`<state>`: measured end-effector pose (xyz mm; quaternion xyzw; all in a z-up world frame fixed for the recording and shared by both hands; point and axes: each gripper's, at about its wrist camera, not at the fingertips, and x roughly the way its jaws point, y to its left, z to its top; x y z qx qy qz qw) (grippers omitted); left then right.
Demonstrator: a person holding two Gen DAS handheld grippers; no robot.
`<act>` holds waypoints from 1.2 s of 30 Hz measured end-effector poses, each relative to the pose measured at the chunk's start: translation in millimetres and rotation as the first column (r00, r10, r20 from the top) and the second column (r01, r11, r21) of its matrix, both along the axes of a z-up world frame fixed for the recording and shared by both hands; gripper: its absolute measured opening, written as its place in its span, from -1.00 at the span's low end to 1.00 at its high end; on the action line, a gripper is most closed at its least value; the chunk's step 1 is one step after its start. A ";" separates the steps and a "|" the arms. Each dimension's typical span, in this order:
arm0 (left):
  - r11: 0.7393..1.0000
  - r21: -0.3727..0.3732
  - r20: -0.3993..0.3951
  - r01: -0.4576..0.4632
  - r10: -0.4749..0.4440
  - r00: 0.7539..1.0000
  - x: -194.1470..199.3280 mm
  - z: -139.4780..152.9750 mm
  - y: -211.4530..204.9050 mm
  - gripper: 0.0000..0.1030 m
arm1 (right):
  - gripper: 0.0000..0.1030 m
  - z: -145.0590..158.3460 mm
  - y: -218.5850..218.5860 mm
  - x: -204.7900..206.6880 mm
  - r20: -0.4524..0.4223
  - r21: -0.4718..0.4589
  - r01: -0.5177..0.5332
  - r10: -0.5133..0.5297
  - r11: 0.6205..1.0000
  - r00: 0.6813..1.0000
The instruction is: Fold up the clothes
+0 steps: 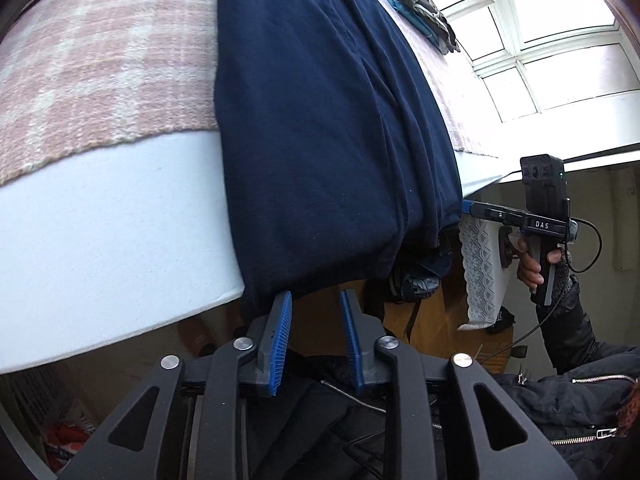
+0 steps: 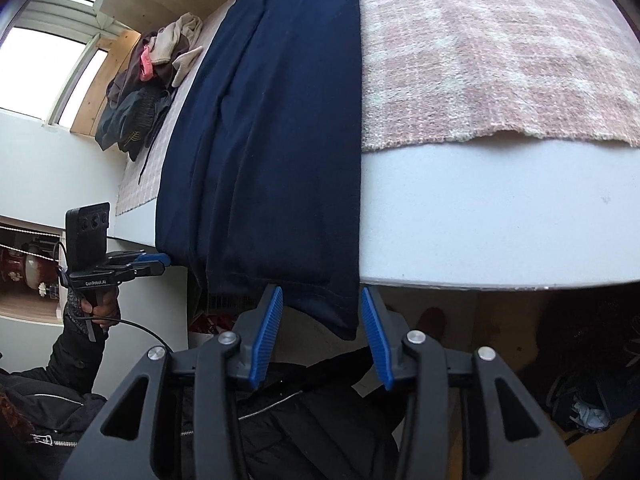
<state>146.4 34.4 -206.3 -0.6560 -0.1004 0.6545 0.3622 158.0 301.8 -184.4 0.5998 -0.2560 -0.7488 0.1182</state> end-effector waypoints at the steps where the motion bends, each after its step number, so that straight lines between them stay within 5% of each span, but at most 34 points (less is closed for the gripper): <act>1: 1.000 -0.009 -0.003 0.008 -0.008 1.000 -0.8 -0.2 2.3 -0.51 | -0.21 0.4 -3.4 -1.3 0.004 0.014 -0.008 0.008 1.000 1.000; 5: 0.997 -0.062 -0.025 0.038 -0.040 0.999 5.0 3.1 11.3 -0.55 | -0.21 1.5 -20.9 -2.8 0.013 0.098 -0.054 0.053 0.994 0.999; 6: 0.996 -0.076 -0.032 0.045 -0.047 0.998 6.9 4.2 13.5 -0.55 | -0.32 3.5 -24.3 -2.4 0.001 0.114 -0.059 0.059 0.992 0.998; 7: 0.995 -0.090 -0.040 0.052 -0.055 0.998 8.8 5.2 15.8 -0.59 | -0.65 4.4 -25.8 -2.7 -0.002 0.123 -0.057 0.058 0.991 0.998; 9: 0.993 -0.102 -0.061 0.058 -0.065 0.996 10.8 5.4 17.0 -0.97 | -0.84 5.8 -28.5 -3.4 -0.006 0.141 -0.052 0.053 0.989 0.999; 21: 0.995 -0.059 -0.092 0.074 -0.080 0.993 8.6 12.9 1.5 -1.00 | -0.89 9.4 -20.8 2.3 0.006 0.137 -0.012 0.011 0.990 1.000; 28: 0.988 -0.153 -0.100 0.036 -0.051 0.994 7.8 8.4 -8.0 -0.69 | -0.86 15.8 -26.7 1.4 0.009 0.156 -0.004 0.002 0.988 1.000; 36: 0.982 -0.189 -0.087 -0.005 -0.011 0.996 10.0 0.7 -10.7 -0.65 | -0.86 17.1 -31.5 -3.1 0.018 0.167 -0.020 0.017 0.986 1.000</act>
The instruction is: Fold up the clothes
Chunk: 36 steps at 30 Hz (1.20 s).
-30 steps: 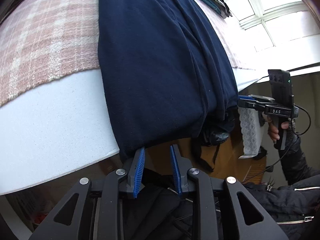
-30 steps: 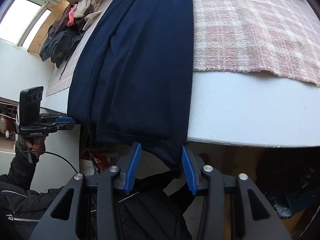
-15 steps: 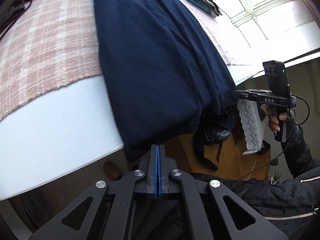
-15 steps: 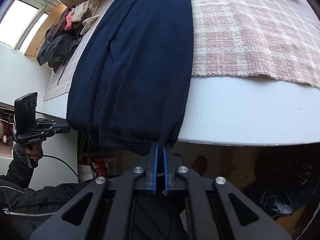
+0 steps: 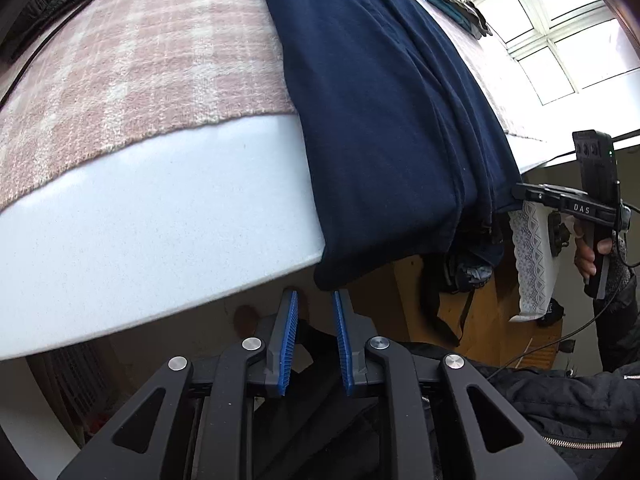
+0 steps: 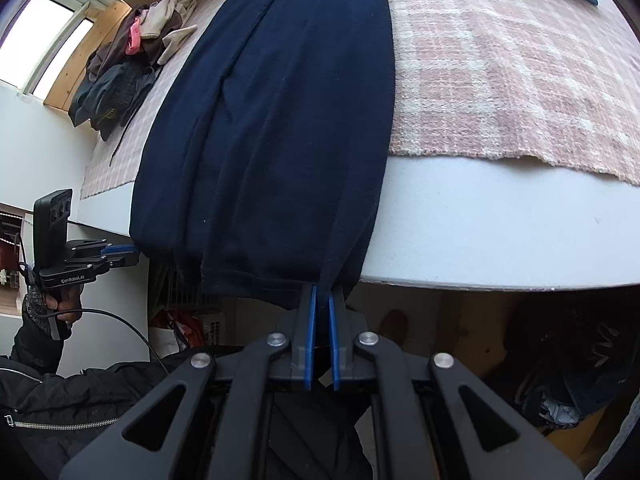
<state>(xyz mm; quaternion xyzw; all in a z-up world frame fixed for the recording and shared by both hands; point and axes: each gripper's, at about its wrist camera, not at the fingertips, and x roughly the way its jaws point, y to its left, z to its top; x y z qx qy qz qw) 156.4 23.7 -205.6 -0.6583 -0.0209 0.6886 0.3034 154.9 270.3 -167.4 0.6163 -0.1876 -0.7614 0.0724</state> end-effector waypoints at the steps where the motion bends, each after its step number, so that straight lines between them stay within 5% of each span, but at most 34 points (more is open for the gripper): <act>1: 1.000 0.000 -0.004 -0.002 0.002 1.000 -2.0 -0.9 0.6 -0.66 | -0.86 -0.7 -0.5 -0.9 0.004 0.001 -0.003 0.003 1.000 1.000; 13: 0.999 0.031 0.029 0.014 -0.015 0.999 -7.1 -11.5 0.3 -0.71 | -0.85 -7.3 0.1 -6.0 0.018 -0.021 -0.004 0.004 1.000 1.000; 14: 0.999 0.038 0.029 0.009 -0.010 1.000 -7.5 -11.4 -0.8 -0.93 | -0.85 -8.1 0.5 -6.0 0.015 -0.031 -0.002 0.003 1.000 1.000; 21: 0.989 0.142 0.044 0.038 -0.045 0.998 -10.7 10.9 -8.4 -0.93 | -0.91 -6.3 8.7 -3.3 0.023 -0.136 0.003 0.000 0.991 1.000; 29: 0.927 0.372 0.098 -0.048 0.012 0.995 -44.2 58.0 -16.6 -0.93 | -0.91 34.7 42.5 -15.6 -0.067 -0.440 0.145 -0.193 0.886 0.979; 32: 0.908 0.412 0.080 -0.078 0.049 0.996 -76.5 75.7 -14.1 -0.93 | -0.91 47.2 61.7 -38.0 -0.090 -0.511 0.175 -0.254 0.842 0.963; 36: 0.906 0.408 0.023 -0.108 0.109 0.994 -131.2 91.4 -6.4 -0.93 | -0.92 53.2 87.7 -90.3 -0.108 -0.525 0.176 -0.271 0.833 0.957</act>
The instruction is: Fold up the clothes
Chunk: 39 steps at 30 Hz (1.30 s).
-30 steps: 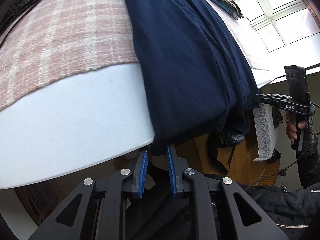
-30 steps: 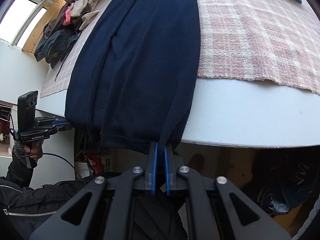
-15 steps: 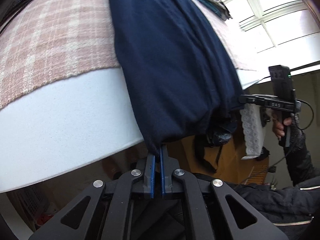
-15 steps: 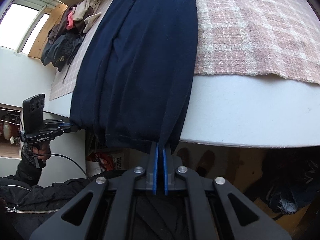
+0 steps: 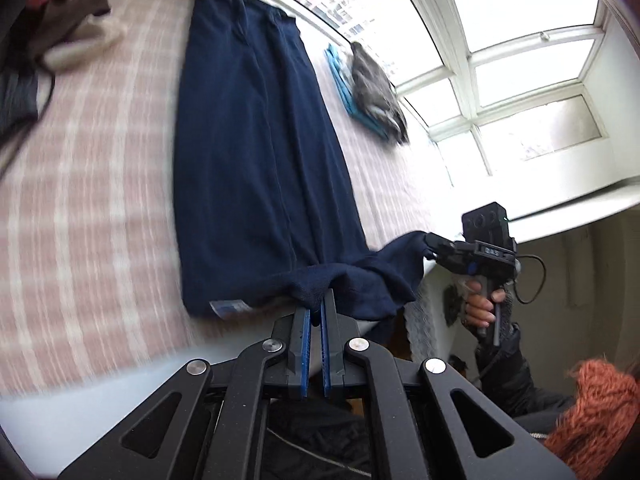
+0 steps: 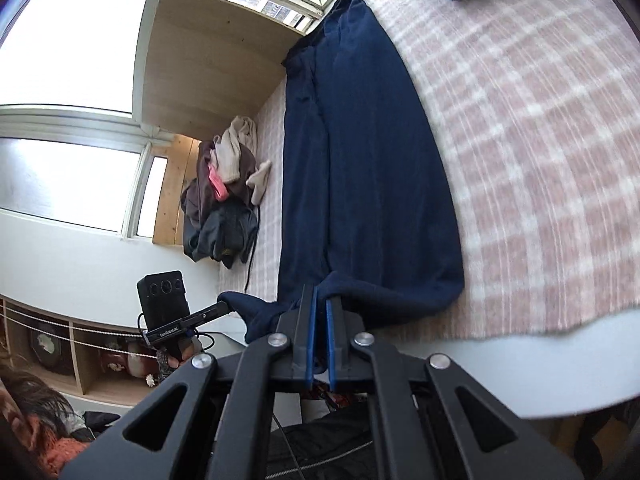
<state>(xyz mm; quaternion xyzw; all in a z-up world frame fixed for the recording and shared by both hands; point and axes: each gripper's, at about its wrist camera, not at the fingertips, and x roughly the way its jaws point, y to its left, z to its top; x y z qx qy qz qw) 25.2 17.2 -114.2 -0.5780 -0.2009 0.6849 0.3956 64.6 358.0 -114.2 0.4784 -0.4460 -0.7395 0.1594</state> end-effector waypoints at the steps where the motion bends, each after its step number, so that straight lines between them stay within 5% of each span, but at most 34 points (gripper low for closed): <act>1: 1.000 -0.020 -0.013 -0.016 0.015 1.000 -13.8 -0.5 2.4 -0.93 | -0.91 0.3 6.2 -15.7 -0.003 -0.003 -0.003 0.003 1.000 1.000; 9: 0.985 -0.102 0.042 -0.142 0.147 0.988 -98.2 -45.2 24.9 -0.93 | -0.91 -33.4 42.8 -125.2 0.101 0.000 -0.049 0.049 0.999 0.994; 14: 0.980 -0.084 0.043 -0.178 0.182 0.982 -118.4 -42.8 35.8 -0.93 | -0.91 -39.6 60.7 -149.7 0.104 -0.067 -0.070 0.076 0.995 0.992; 17: 0.976 -0.099 0.025 -0.195 0.198 0.980 -130.1 -39.6 36.3 -0.92 | -0.90 -44.7 59.8 -166.9 0.131 0.002 -0.093 0.092 0.996 0.987; 19: 0.966 -0.173 0.079 -0.192 0.208 0.975 -142.0 -60.1 34.1 -0.91 | -0.80 -61.6 60.4 -175.2 0.222 0.043 -0.112 0.100 0.993 0.970; 22: 0.963 -0.190 0.155 -0.192 0.223 0.962 -150.9 -75.8 29.0 -0.90 | -0.59 -70.7 68.1 -177.4 0.269 -0.014 -0.084 0.084 0.996 0.960; 25: 0.971 -0.176 0.126 -0.162 0.186 0.974 -148.5 -62.3 18.6 -0.69 | -0.29 -49.3 73.6 -172.4 0.187 -0.017 -0.074 0.076 0.997 0.979; 31: 0.977 -0.201 0.004 -0.074 0.077 0.997 -141.9 -22.0 12.1 -0.65 | -0.27 11.2 53.1 -149.7 0.022 0.147 -0.118 0.116 0.982 0.993; 34: 0.976 -0.203 0.006 0.072 -0.073 0.997 -123.5 -20.3 32.7 -0.65 | -0.27 12.1 16.0 -141.6 0.035 0.209 -0.253 0.252 0.944 0.967; 37: 0.947 -0.247 0.055 0.207 -0.200 0.978 -114.0 -46.2 61.3 -0.65 | -0.27 -7.2 -24.7 -149.0 0.098 0.275 -0.371 0.358 0.887 0.929; 39: 0.936 -0.273 0.075 0.222 -0.209 0.975 -123.1 -60.9 72.5 -0.65 | -0.27 -23.7 -40.4 -160.2 0.141 0.289 -0.412 0.388 0.864 0.911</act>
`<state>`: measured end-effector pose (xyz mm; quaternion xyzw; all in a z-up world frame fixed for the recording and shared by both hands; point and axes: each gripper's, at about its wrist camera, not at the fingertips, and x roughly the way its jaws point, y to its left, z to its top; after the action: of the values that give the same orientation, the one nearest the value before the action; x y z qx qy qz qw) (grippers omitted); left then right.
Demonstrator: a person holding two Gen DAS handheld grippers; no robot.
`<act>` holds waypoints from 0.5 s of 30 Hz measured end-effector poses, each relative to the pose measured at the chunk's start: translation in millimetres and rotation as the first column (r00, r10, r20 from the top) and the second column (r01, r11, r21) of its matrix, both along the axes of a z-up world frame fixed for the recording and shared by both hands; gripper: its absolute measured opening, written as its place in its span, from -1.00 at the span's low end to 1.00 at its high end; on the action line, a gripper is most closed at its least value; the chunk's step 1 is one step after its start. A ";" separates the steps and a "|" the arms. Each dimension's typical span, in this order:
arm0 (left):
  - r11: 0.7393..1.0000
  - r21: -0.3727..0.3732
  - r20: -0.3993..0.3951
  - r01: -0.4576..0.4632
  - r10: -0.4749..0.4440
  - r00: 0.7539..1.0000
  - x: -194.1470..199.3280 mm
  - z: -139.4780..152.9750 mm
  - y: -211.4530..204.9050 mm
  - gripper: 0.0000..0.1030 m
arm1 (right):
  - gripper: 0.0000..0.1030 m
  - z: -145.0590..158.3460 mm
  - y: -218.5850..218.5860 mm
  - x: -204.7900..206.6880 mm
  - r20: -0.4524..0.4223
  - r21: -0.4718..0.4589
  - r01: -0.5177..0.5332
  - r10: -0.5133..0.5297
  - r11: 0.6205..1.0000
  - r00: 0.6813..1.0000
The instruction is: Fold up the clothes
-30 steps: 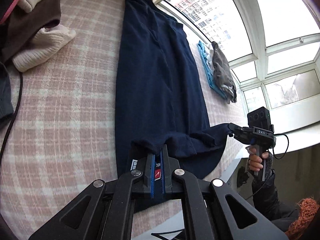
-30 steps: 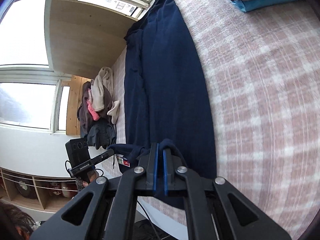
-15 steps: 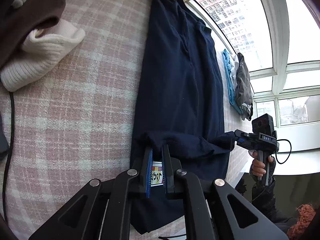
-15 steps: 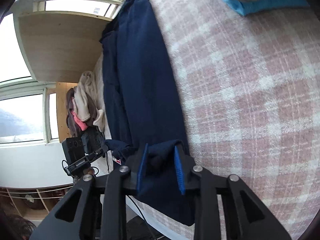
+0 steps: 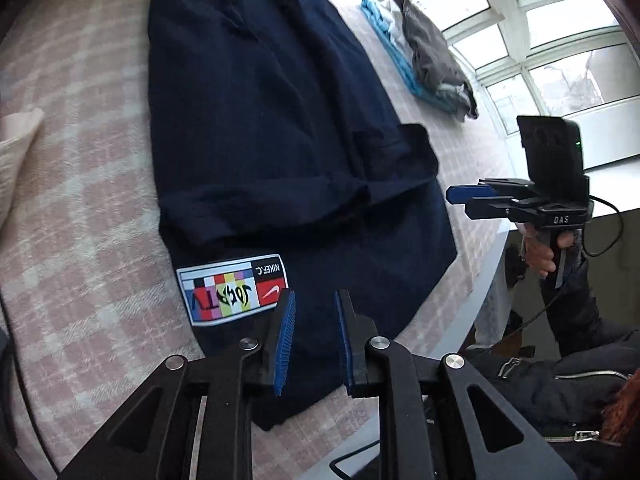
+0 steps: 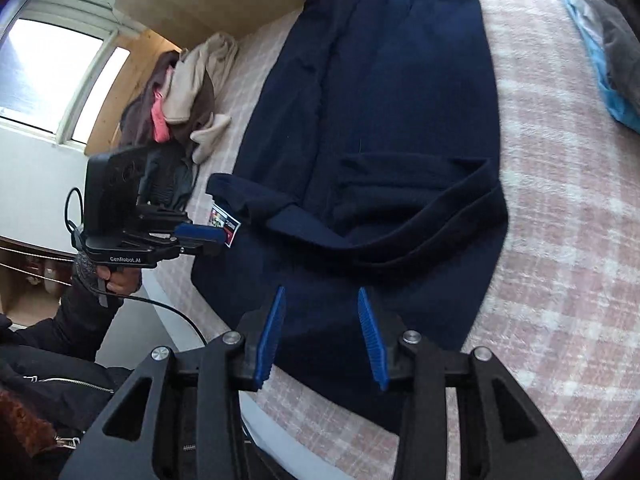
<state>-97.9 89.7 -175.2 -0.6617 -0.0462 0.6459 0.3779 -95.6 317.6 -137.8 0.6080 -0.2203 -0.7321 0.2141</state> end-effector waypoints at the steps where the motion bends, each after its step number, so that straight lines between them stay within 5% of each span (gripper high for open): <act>1: 1.000 -0.001 0.007 -0.005 0.005 1.000 -8.7 -5.2 3.1 -0.65 | -0.27 -7.5 -3.1 -6.7 0.020 -0.012 -0.012 0.012 1.000 1.000; 3: 1.000 -0.015 -0.034 -0.020 0.019 0.999 -27.1 -2.6 4.3 -0.65 | -0.27 -16.2 -1.3 -19.3 0.032 0.005 -0.026 0.026 1.000 0.999; 8: 0.991 -0.056 -0.222 -0.123 0.107 0.969 -68.2 33.1 -15.0 -0.65 | -0.27 12.4 52.2 -45.1 -0.107 0.082 0.196 -0.187 0.977 0.976; 12: 0.998 -0.010 -0.176 -0.066 0.063 0.982 -55.7 37.2 -25.9 -0.65 | -0.27 18.6 47.5 -34.0 -0.085 0.062 0.071 -0.066 0.996 0.994; 15: 1.000 -0.026 -0.153 0.003 -0.007 0.988 -47.8 15.8 -7.0 -0.64 | -0.27 -3.6 27.3 -36.6 -0.029 0.110 0.003 0.001 0.994 1.000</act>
<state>-145.7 82.7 -159.4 -0.6151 -0.0070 0.6943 0.3735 -132.2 344.9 -141.4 0.6079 -0.1769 -0.7521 0.1832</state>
